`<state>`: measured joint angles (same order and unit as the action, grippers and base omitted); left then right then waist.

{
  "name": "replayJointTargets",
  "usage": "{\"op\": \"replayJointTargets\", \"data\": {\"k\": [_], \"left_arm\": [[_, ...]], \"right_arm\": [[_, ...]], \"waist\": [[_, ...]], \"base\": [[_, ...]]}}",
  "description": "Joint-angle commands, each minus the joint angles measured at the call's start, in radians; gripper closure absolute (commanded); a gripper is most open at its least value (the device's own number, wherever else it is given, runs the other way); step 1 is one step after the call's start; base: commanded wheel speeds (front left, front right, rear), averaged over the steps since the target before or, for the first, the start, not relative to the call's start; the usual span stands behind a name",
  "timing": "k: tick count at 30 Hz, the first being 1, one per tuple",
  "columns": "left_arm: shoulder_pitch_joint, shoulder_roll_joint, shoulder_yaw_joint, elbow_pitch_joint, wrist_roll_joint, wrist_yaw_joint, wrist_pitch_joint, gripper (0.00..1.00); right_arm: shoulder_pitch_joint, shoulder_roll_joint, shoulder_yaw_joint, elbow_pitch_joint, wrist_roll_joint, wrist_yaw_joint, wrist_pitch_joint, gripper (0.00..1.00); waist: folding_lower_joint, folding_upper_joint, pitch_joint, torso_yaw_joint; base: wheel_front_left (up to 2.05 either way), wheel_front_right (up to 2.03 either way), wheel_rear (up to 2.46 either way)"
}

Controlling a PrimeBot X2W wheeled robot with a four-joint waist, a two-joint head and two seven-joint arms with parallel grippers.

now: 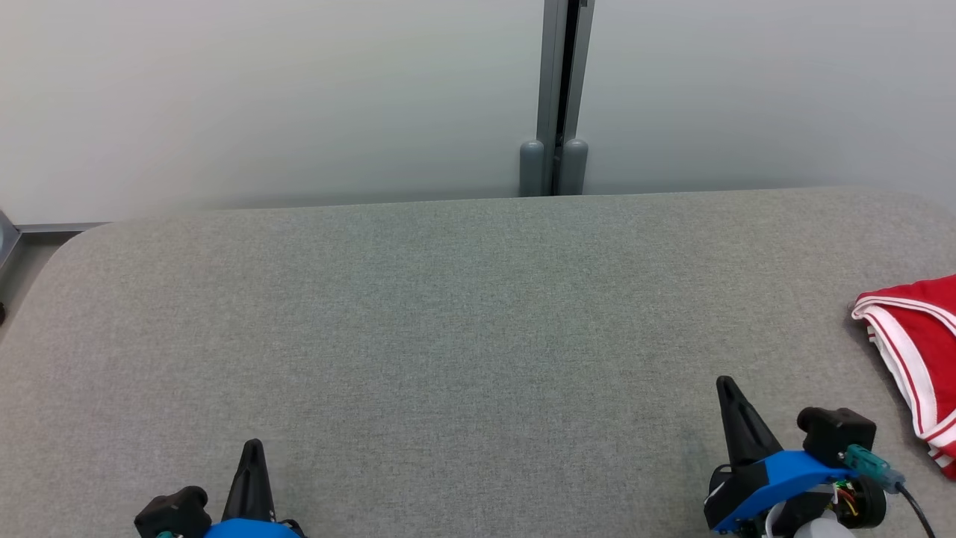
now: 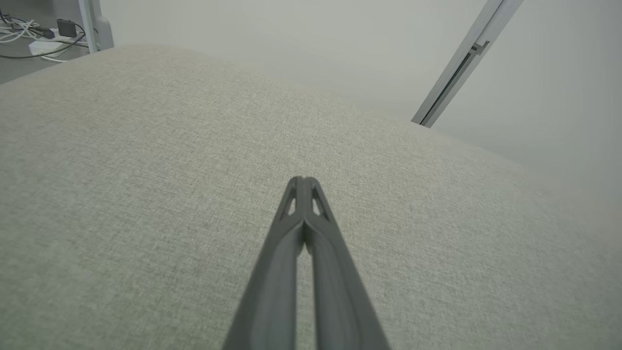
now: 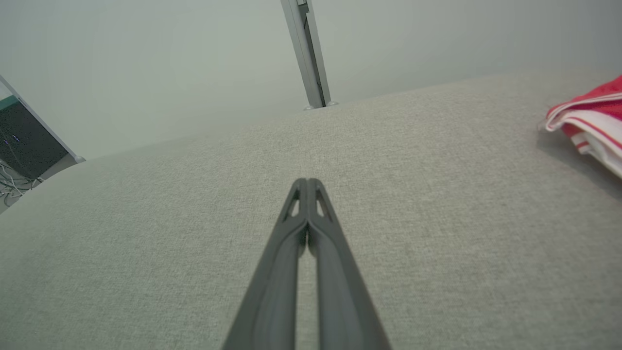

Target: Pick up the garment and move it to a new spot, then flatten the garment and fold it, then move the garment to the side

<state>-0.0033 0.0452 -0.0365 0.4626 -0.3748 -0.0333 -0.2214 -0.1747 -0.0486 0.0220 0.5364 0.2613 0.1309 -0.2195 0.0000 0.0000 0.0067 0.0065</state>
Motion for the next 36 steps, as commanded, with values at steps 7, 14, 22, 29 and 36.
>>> {"op": "replayJointTargets", "data": {"k": [7,14,22,29,36], "left_arm": [[-0.035,0.003,0.021,-0.048,-0.16,-0.014,0.036,1.0],[-0.041,0.004,0.031,-0.065,-0.254,-0.022,0.06,1.0],[-0.049,0.004,0.045,-0.084,-0.37,-0.031,0.092,1.0],[-0.056,0.004,0.056,-0.099,-0.463,-0.039,0.118,1.0],[-0.062,0.005,0.067,-0.113,-0.549,-0.046,0.143,1.0]], "right_arm": [[0.001,-0.001,-0.015,-0.06,0.177,0.0,0.037,1.0],[0.008,-0.002,-0.023,-0.083,0.28,0.0,0.061,1.0],[0.015,-0.002,-0.036,-0.109,0.406,0.0,0.092,1.0],[0.021,-0.002,-0.047,-0.13,0.507,0.0,0.118,1.0],[0.027,-0.002,-0.057,-0.148,0.602,0.0,0.142,1.0]], "waist": [[0.0,0.0,0.0,-0.001],[0.0,0.0,0.0,-0.001],[0.0,0.0,-0.001,-0.001],[0.0,0.0,-0.001,-0.002],[0.0,0.0,-0.001,-0.002]], "base": [[0.0,0.0,0.0],[0.0,0.0,0.0],[0.0,0.0,0.0],[0.0,0.0,0.0],[0.0,0.0,0.0]]}}
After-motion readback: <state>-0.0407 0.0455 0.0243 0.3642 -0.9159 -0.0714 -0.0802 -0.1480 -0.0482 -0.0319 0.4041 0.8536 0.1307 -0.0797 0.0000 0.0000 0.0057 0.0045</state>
